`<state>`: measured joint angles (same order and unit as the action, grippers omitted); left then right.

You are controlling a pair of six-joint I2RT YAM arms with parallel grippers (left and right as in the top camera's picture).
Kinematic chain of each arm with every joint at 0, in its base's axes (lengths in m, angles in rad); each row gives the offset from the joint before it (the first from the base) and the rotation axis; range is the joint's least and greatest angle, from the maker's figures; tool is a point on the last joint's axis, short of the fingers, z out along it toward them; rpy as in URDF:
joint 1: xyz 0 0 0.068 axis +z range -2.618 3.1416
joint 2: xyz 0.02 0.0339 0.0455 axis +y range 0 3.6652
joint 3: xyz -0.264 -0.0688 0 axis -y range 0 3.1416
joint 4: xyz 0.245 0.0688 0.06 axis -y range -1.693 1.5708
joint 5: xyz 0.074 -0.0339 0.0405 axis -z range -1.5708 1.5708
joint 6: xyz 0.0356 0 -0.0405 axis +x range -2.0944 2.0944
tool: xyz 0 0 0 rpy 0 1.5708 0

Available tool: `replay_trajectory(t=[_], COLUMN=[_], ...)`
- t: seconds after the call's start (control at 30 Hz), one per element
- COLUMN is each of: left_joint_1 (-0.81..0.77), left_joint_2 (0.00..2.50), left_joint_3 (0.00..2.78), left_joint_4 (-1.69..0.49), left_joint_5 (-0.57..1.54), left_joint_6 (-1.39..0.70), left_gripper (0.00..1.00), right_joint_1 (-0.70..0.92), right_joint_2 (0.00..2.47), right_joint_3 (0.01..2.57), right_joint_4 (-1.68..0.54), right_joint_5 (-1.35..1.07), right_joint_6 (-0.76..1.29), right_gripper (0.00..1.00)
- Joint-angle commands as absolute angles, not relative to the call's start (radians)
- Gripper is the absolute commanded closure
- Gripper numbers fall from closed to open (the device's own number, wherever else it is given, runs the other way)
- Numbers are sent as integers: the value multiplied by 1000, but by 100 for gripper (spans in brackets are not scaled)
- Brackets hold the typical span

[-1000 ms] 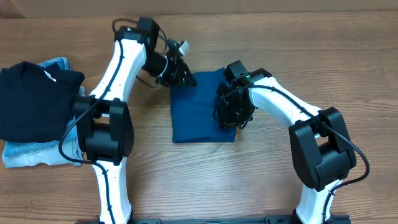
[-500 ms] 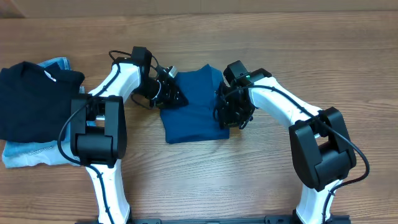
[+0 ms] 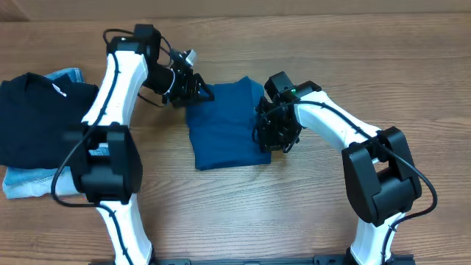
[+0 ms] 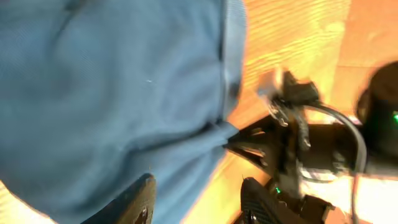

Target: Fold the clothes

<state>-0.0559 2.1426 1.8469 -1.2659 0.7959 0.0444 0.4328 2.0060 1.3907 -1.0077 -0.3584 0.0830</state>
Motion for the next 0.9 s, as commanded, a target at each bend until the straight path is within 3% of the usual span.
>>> replay_trajectory(t=[0.0, 0.27, 0.43, 0.57, 0.73, 0.87], left_joint_1=[-81, -154, -150, -150, -150, -150], left_joint_2=[2113, 2114, 2114, 2114, 2112, 2082], left_joint_3=[1823, 1381, 1182, 1170, 1256, 1449], left_joint_4=[-1336, -954, -903, -855, -838, -913], left_joint_5=[897, 962, 966, 971, 1081, 976], left_joint_6=[159, 97, 52, 18, 24, 70], left_gripper=[52, 46, 39, 36, 40, 40], right_joint_1=[436, 436, 436, 436, 436, 436], right_joint_2=[2015, 2015, 2015, 2015, 2015, 2014], right_joint_3=[1387, 1387, 1387, 1387, 1387, 1388], right_joint_4=[-1004, -1016, -1019, -1021, -1024, -1024], right_joint_5=[-352, -352, -352, -352, -352, -348], right_joint_6=[83, 82, 82, 82, 82, 78], right_gripper=[90, 90, 90, 90, 90, 91])
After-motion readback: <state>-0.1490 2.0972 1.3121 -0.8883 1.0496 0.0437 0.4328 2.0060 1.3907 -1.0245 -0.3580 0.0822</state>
